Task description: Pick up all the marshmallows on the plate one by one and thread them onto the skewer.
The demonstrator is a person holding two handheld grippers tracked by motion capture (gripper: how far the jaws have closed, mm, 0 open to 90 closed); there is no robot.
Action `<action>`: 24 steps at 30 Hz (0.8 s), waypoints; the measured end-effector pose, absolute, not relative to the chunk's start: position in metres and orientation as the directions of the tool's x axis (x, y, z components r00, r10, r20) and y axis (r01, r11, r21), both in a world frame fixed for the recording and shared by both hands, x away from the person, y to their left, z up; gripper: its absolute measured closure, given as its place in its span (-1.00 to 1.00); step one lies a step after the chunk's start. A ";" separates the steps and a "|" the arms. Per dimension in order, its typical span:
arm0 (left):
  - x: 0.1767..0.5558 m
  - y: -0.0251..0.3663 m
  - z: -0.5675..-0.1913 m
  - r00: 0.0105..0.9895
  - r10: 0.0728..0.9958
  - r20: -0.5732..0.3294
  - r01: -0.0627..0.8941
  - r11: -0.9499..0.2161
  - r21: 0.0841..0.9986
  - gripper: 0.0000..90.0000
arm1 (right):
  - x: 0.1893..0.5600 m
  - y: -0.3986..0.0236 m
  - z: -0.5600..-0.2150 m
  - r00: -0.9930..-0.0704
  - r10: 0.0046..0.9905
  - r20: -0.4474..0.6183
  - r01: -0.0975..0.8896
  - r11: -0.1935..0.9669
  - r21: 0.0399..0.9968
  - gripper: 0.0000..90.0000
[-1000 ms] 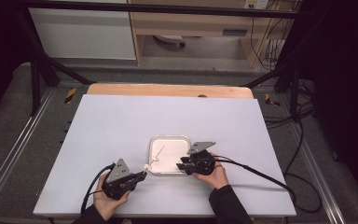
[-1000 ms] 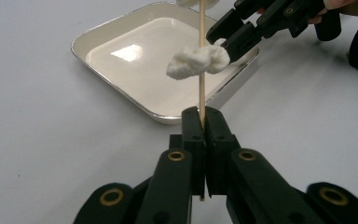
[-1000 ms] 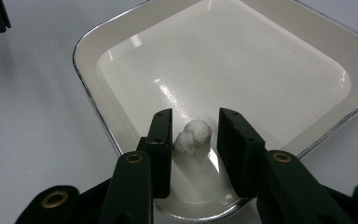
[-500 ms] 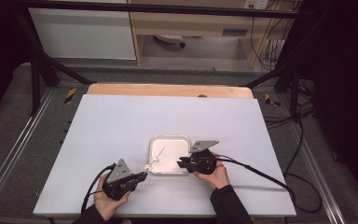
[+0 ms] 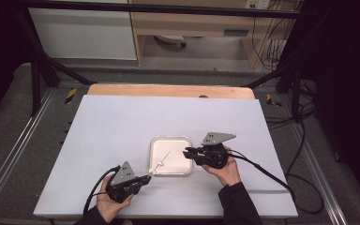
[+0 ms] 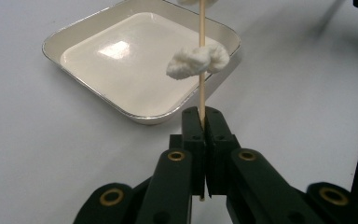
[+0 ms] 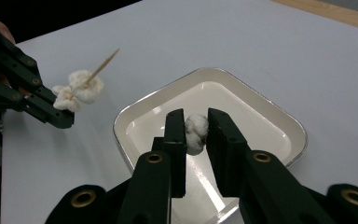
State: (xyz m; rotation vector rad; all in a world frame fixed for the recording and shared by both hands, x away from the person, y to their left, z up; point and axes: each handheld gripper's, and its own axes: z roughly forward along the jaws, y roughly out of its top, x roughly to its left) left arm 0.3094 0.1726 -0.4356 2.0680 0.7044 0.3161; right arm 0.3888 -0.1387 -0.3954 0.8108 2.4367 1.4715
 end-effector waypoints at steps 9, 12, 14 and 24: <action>0.310 0.176 -0.435 0.798 0.601 -0.039 0.364 -0.429 0.827 0.97 | 0.401 -0.119 -0.432 -0.815 0.573 0.082 0.394 0.445 0.804 0.73; 0.310 0.176 -0.435 0.796 0.604 -0.039 0.363 -0.426 0.829 0.97 | 0.407 -0.114 -0.443 -0.805 0.589 0.068 0.401 0.457 0.794 0.74; 0.311 0.177 -0.435 0.795 0.606 -0.040 0.366 -0.425 0.828 0.97 | 0.409 -0.112 -0.445 -0.805 0.591 0.045 0.390 0.471 0.791 0.74; 0.311 0.174 -0.436 0.804 0.592 -0.051 0.376 -0.441 0.815 0.97 | 0.402 -0.112 -0.433 -0.831 0.557 0.004 0.325 0.478 0.816 0.75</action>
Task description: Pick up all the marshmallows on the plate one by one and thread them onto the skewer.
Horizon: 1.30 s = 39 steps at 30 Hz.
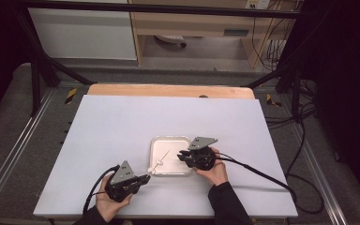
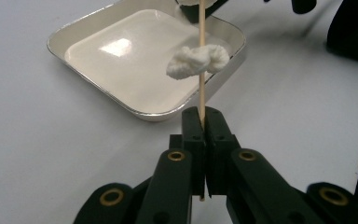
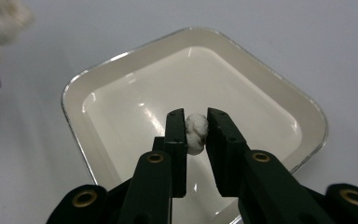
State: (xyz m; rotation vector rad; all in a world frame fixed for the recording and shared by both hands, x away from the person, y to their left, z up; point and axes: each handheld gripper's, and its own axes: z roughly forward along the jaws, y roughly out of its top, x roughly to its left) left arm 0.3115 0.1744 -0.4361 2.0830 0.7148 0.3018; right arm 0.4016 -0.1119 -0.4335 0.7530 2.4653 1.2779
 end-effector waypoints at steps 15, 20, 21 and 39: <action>0.310 0.168 -0.437 0.824 0.565 -0.039 0.366 -0.480 0.797 0.97 | 0.381 -0.116 -0.384 -0.887 0.458 -0.065 0.152 0.420 0.895 0.75; 0.311 0.168 -0.438 0.826 0.563 -0.042 0.373 -0.488 0.789 0.97 | 0.379 -0.112 -0.383 -0.897 0.436 -0.071 0.137 0.427 0.894 0.76; 0.311 0.168 -0.438 0.826 0.563 -0.043 0.375 -0.491 0.786 0.97 | 0.378 -0.111 -0.383 -0.898 0.435 -0.070 0.137 0.426 0.894 0.76; 0.312 0.168 -0.439 0.822 0.568 -0.048 0.387 -0.496 0.777 0.97 | 0.377 -0.111 -0.385 -0.905 0.420 -0.069 0.137 0.441 0.887 0.76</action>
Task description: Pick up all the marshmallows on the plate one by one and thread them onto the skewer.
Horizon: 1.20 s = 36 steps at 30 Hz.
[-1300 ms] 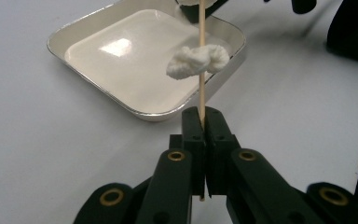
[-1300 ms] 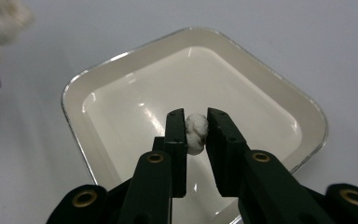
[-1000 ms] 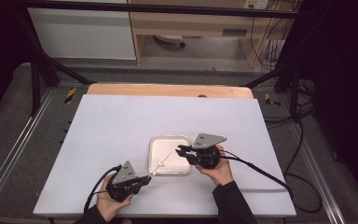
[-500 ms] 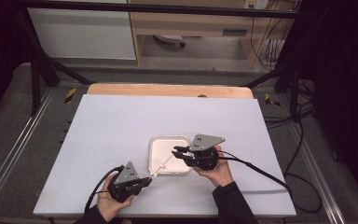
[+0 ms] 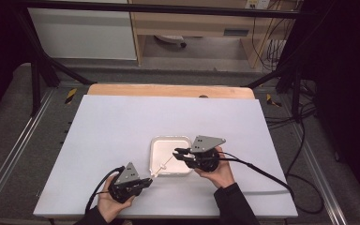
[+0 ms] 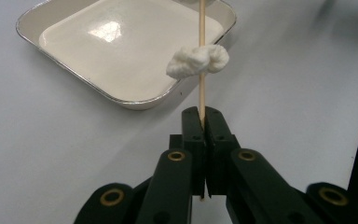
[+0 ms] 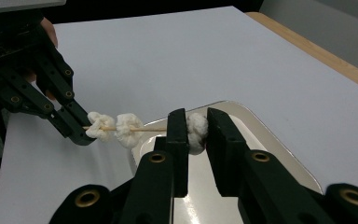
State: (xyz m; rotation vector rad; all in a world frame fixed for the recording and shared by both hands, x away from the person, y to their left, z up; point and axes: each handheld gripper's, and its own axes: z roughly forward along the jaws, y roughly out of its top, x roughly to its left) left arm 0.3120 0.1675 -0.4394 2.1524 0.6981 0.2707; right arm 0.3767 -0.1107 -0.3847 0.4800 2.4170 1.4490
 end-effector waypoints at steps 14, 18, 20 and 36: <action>0.312 0.165 -0.441 0.817 0.574 -0.056 0.404 -0.500 0.766 0.97 | 0.373 -0.104 -0.394 -0.909 0.412 -0.068 0.142 0.458 0.877 0.77; 0.311 0.165 -0.441 0.814 0.577 -0.068 0.409 -0.486 0.772 0.97 | 0.372 -0.104 -0.395 -0.905 0.421 -0.069 0.141 0.448 0.883 0.75; 0.311 0.164 -0.442 0.813 0.578 -0.069 0.410 -0.485 0.773 0.97 | 0.371 -0.103 -0.395 -0.904 0.426 -0.049 0.153 0.427 0.891 0.67; 0.310 0.170 -0.439 0.798 0.601 -0.048 0.384 -0.444 0.809 0.97 | 0.372 -0.112 -0.381 -0.864 0.502 0.042 0.234 0.327 0.916 -0.22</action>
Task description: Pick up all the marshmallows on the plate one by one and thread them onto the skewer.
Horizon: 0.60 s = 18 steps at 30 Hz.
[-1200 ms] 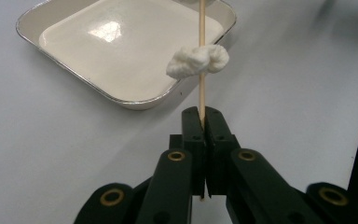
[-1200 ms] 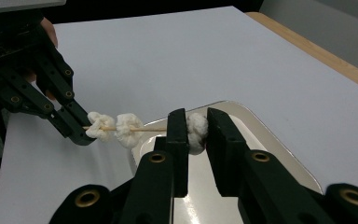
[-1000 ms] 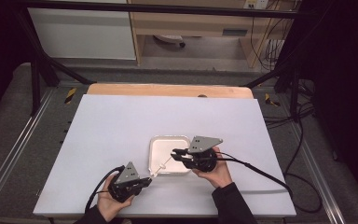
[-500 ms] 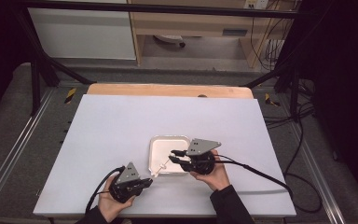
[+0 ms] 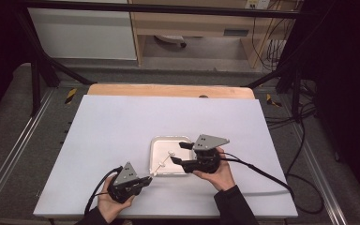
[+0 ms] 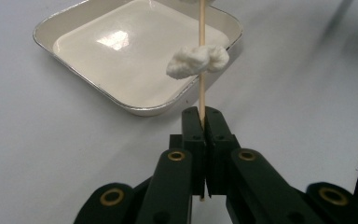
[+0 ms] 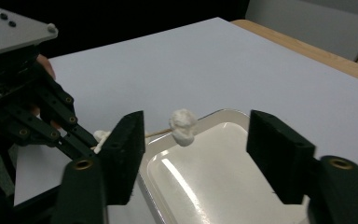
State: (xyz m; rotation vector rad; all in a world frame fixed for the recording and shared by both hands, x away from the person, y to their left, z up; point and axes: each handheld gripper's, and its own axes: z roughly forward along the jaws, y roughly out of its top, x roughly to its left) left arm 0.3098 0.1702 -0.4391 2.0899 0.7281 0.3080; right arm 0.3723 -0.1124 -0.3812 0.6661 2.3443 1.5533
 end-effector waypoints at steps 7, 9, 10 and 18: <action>0.309 0.171 -0.438 0.797 0.602 -0.047 0.376 -0.436 0.818 0.97 | 0.382 -0.121 -0.381 -0.825 0.518 0.225 0.369 0.192 0.910 -0.02; 0.309 0.171 -0.438 0.799 0.600 -0.045 0.375 -0.437 0.817 0.97 | 0.384 -0.122 -0.382 -0.818 0.511 0.265 0.397 0.167 0.902 0.13; 0.309 0.171 -0.438 0.799 0.599 -0.045 0.375 -0.438 0.817 0.97 | 0.385 -0.121 -0.382 -0.816 0.503 0.284 0.411 0.158 0.898 0.17; 0.308 0.170 -0.438 0.804 0.593 -0.038 0.362 -0.439 0.822 0.97 | 0.394 -0.117 -0.385 -0.781 0.466 0.416 0.512 0.096 0.854 0.31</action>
